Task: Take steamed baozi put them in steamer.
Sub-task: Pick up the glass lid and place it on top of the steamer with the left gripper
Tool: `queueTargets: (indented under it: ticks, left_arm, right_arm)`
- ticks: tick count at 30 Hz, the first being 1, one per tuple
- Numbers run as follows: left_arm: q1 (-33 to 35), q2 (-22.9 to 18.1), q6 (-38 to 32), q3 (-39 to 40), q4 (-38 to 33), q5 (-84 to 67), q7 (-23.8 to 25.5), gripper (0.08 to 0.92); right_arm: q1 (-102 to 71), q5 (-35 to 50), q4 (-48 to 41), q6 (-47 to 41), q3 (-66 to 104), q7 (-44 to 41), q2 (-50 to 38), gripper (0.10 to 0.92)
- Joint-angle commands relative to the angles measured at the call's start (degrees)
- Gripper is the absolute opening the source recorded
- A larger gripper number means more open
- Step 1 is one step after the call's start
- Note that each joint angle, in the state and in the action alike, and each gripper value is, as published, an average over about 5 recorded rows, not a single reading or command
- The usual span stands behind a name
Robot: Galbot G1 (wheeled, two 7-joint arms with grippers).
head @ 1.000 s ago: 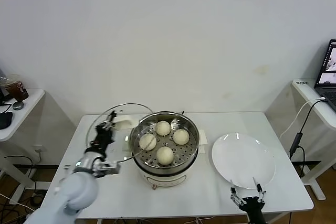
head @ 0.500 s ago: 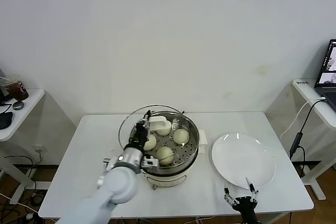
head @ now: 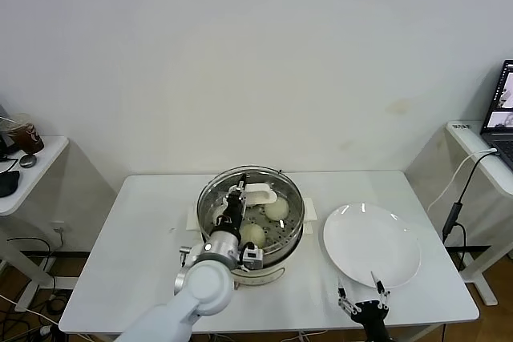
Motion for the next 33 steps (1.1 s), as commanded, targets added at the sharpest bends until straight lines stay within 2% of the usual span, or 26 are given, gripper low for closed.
queueTargets:
  ticks: [1, 22, 28, 30, 33]
  left_arm:
    - [0.22, -1.52, 0.35, 1.22, 1.09, 2.20, 0.51, 0.172]
    - [0.55, -1.99, -0.94, 0.14, 3.61, 0.49, -1.13, 0.172]
    - [2.32, -2.13, -2.95, -1.08, 2.47, -2.33, -1.42, 0.173]
    - [3.37, -2.06, -3.63, -1.72, 1.50, -3.52, -2.31, 0.187]
    - [5.58, -1.64, -4.51, -2.95, -0.82, -7.10, -4.10, 0.251]
  right_arm:
    - [-0.02, -0.19, 0.27, -0.15, -0.32, 0.04, 0.04, 0.823]
    - [-0.41, -0.29, 0.08, 0.13, -0.21, -0.05, -0.19, 0.823]
    - [-0.42, -0.31, 0.16, 0.08, -0.21, -0.10, -0.19, 0.823]
    - [-0.38, -0.31, 0.15, 0.03, -0.25, -0.10, -0.20, 0.823]
    - [-0.34, -0.39, 0.15, -0.02, -0.42, -0.10, -0.18, 0.823]
